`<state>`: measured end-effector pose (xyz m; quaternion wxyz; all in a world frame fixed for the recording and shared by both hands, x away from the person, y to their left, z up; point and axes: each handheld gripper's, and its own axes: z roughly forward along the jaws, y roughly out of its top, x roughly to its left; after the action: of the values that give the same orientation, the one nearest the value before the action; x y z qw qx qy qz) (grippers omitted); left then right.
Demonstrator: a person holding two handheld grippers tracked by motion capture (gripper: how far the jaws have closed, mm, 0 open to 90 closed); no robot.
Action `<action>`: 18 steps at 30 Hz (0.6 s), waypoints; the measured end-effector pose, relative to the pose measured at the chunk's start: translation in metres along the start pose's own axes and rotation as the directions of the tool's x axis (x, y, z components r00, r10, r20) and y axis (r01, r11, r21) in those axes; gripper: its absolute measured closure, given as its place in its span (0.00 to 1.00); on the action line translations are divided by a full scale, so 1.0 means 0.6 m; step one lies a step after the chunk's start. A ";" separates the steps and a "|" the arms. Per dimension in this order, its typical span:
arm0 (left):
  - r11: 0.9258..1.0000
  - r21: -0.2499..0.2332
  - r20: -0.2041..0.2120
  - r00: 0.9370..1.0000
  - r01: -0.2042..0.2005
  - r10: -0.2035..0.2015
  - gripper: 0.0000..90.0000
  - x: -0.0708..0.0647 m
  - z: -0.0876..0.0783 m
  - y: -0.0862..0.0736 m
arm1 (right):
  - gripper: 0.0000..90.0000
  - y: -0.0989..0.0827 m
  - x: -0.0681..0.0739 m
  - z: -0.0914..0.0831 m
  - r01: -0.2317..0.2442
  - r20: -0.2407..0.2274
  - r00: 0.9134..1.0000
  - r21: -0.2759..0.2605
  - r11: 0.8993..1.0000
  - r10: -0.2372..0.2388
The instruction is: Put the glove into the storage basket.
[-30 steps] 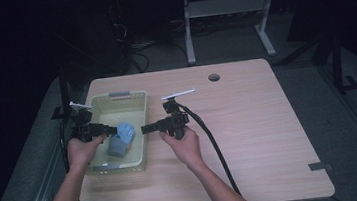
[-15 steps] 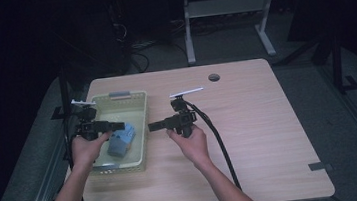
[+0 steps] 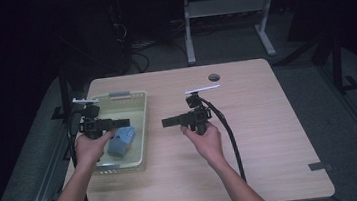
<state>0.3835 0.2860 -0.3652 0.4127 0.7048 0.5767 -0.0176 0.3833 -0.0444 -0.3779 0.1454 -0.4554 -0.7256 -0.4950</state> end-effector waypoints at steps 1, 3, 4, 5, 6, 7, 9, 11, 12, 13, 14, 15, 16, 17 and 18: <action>1.000 0.002 0.002 1.000 -0.005 0.005 0.48 -0.003 0.000 0.000 | 0.62 0.000 -0.002 -0.004 -0.004 0.004 1.000 0.001 1.000 0.004; 1.000 -0.003 0.004 1.000 -0.014 0.014 0.47 -0.008 0.002 0.001 | 0.61 -0.001 -0.006 -0.011 -0.004 0.008 1.000 -0.008 1.000 0.004; 1.000 -0.001 0.000 1.000 -0.020 0.020 0.46 -0.012 0.005 0.000 | 0.60 -0.001 -0.007 -0.014 -0.006 0.010 1.000 -0.011 1.000 0.006; 1.000 0.001 -0.004 1.000 -0.028 0.028 0.46 -0.014 0.006 0.000 | 0.60 -0.001 -0.008 -0.019 -0.009 0.011 1.000 -0.011 1.000 0.009; 1.000 -0.001 -0.002 1.000 -0.028 0.028 0.46 -0.016 0.008 0.000 | 0.60 -0.001 -0.009 -0.021 -0.007 0.009 1.000 -0.014 1.000 0.008; 1.000 -0.003 -0.001 1.000 -0.027 0.027 0.46 -0.017 0.009 0.001 | 0.59 -0.001 -0.010 -0.024 -0.007 0.007 1.000 -0.015 1.000 0.007; 1.000 -0.001 0.003 1.000 -0.029 0.029 0.45 -0.019 0.012 0.001 | 0.59 -0.002 -0.010 -0.031 -0.006 0.008 1.000 -0.020 1.000 0.006; 0.999 0.000 0.004 0.999 -0.033 0.033 0.44 -0.021 0.014 0.002 | 0.59 -0.003 -0.012 -0.036 -0.007 0.009 1.000 -0.021 1.000 0.007; 1.000 -0.002 0.008 1.000 -0.029 0.029 0.44 -0.022 0.015 0.002 | 0.59 -0.003 -0.014 -0.040 -0.008 0.012 1.000 -0.024 1.000 0.008; 1.000 -0.006 0.010 0.999 -0.031 0.031 0.43 -0.025 0.016 0.002 | 0.58 -0.003 -0.015 -0.042 -0.011 0.011 1.000 -0.028 1.000 0.012; 0.999 -0.006 0.013 0.999 -0.034 0.034 0.43 -0.027 0.016 0.002 | 0.58 -0.004 -0.017 -0.046 -0.017 0.015 1.000 -0.029 0.999 0.017; 0.999 -0.006 0.015 0.999 -0.037 0.037 0.43 -0.028 0.017 0.003 | 0.58 -0.005 -0.019 -0.049 -0.019 0.018 1.000 -0.032 0.999 0.019; 0.999 -0.011 0.016 0.999 -0.039 0.039 0.42 -0.031 0.018 0.003 | 0.58 -0.005 -0.021 -0.052 -0.017 0.020 1.000 -0.035 0.999 0.018; 0.999 -0.013 0.016 0.999 -0.041 0.041 0.42 -0.033 0.018 0.003 | 0.57 -0.006 -0.023 -0.056 -0.019 0.022 1.000 -0.037 0.999 0.020; 0.999 -0.014 0.019 0.999 -0.039 0.039 0.42 -0.035 0.018 0.003 | 0.57 -0.006 -0.023 -0.058 -0.025 0.024 0.999 -0.035 0.999 0.026</action>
<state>0.3832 0.2627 -0.3610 0.4235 0.7129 0.5588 -0.0125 0.3794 -0.0817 -0.3730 0.1348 -0.4732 -0.7125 -0.5002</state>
